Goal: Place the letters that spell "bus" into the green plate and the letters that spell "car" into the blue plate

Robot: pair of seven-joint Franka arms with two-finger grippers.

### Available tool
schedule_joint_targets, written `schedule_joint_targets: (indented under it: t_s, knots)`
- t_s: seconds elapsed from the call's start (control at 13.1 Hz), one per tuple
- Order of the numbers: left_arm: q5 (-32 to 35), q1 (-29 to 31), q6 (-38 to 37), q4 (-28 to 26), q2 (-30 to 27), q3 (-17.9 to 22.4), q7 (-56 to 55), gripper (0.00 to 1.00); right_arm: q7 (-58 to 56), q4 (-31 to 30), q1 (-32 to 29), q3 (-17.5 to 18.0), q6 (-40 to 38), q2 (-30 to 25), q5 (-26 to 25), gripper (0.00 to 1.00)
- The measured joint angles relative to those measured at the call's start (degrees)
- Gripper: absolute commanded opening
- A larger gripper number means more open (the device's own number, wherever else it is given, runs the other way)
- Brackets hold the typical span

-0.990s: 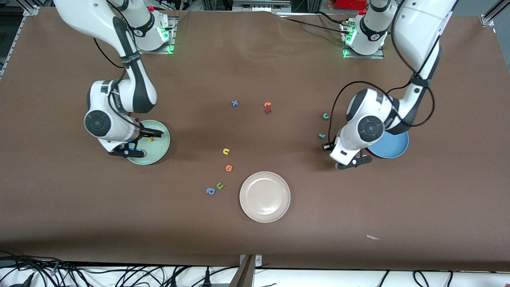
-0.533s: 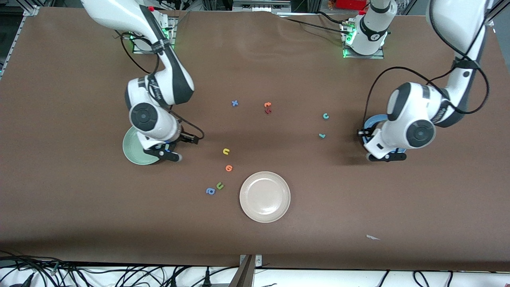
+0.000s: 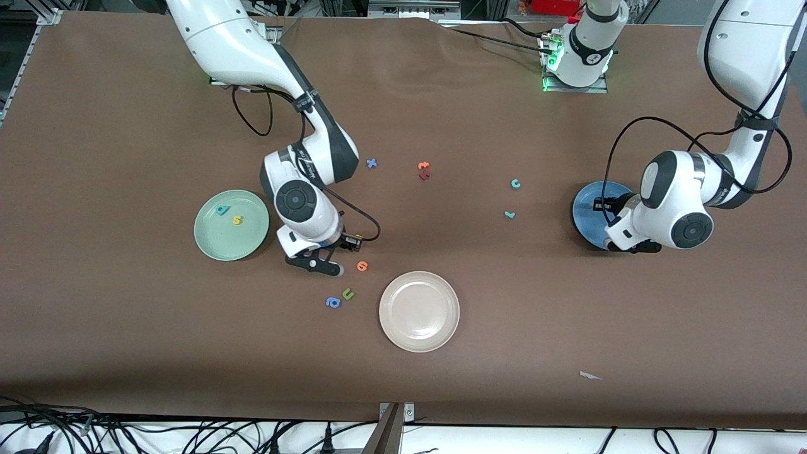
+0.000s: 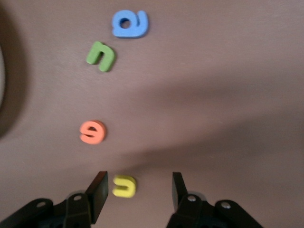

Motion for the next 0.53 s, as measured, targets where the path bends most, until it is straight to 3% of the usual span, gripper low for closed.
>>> schedule_joint_targets:
  t_s: [0.08, 0.3, 0.53]
  knots:
    - [0.00, -0.01, 0.06, 0.04, 0.08, -0.09, 0.00, 0.99, 0.65, 0.28, 0.38, 0.02, 0.24, 0.51, 0.00, 0.61]
    - [-0.46, -0.08, 0.08, 1.69, -0.67, -1.66, -0.40, 0.99, 1.35, 0.33, 1.87, 0.21, 0.96, 1.63, 0.00, 0.59]
    - [-1.40, -0.32, 0.14, 2.29, -3.09, -7.44, -7.80, 0.99, 1.62, 0.33, 2.99, 0.21, 2.27, 2.79, 0.00, 0.58]
